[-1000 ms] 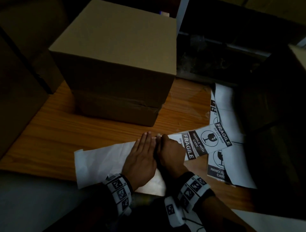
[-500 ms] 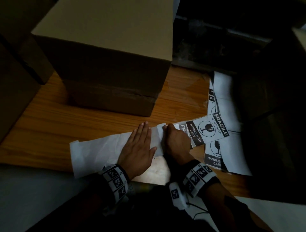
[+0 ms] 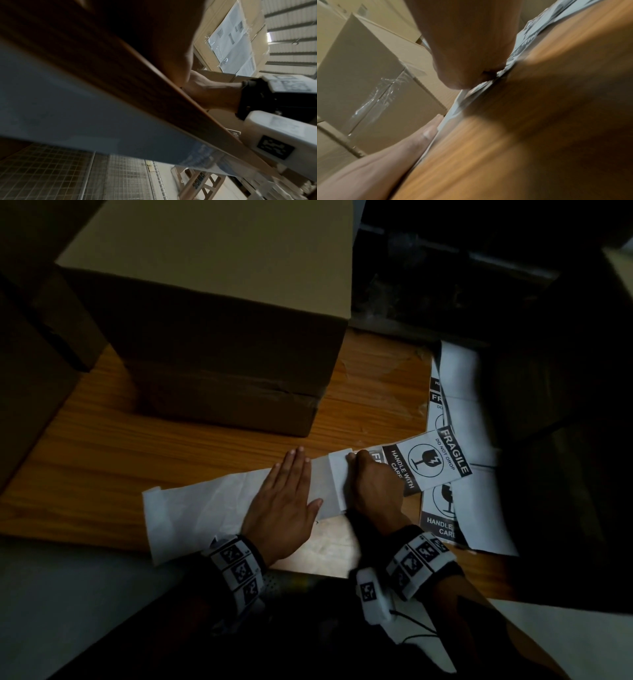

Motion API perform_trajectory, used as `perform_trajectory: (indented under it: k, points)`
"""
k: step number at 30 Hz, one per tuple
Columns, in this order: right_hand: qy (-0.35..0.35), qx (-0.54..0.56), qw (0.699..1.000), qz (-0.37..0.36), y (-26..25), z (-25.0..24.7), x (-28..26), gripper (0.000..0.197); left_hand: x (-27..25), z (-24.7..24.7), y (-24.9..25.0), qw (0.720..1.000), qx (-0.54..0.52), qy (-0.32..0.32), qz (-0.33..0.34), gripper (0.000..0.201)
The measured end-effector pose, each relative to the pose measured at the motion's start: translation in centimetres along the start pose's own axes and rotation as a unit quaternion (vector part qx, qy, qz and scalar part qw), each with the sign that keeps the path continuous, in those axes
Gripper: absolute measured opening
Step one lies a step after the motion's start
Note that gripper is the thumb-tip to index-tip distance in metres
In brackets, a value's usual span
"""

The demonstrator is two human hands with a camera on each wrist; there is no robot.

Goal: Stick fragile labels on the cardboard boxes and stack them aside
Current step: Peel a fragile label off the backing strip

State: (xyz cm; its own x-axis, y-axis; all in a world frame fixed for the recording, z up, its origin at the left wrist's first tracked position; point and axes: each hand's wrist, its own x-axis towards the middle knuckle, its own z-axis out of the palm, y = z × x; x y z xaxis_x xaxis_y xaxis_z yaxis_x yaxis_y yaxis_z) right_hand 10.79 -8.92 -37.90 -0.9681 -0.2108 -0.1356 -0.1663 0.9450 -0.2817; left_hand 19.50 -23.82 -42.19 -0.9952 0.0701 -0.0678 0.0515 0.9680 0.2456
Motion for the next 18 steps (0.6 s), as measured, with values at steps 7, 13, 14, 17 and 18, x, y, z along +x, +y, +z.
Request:
perform_trajectory:
  k: [7, 13, 14, 17, 18]
  points:
    - [0.013, 0.011, 1.000, 0.013, 0.9, -0.2, 0.0, 0.040, -0.1, -0.1, -0.1, 1.000, 0.002, -0.008, 0.009, 0.075]
    - [-0.012, 0.137, 0.990, 0.001, 1.2, -1.6, -0.3, 0.044, 0.0, -0.3, -1.3, 0.998, -0.043, 0.004, 0.045, 0.078]
    - [-0.027, 0.182, 0.983, 0.008, 1.0, -2.0, -0.3, 0.046, 0.1, -0.4, -1.4, 0.997, -0.063, 0.002, 0.050, 0.077]
    - [-0.081, 0.267, 0.960, 0.021, 0.4, -2.9, -0.4, 0.051, 0.2, -0.6, -1.7, 0.995, -0.074, 0.007, 0.064, 0.073]
    - [-0.093, 0.281, 0.955, 0.027, 0.5, -3.0, -0.3, 0.053, 0.2, -0.6, -1.8, 0.996, -0.058, 0.004, 0.066, 0.071]
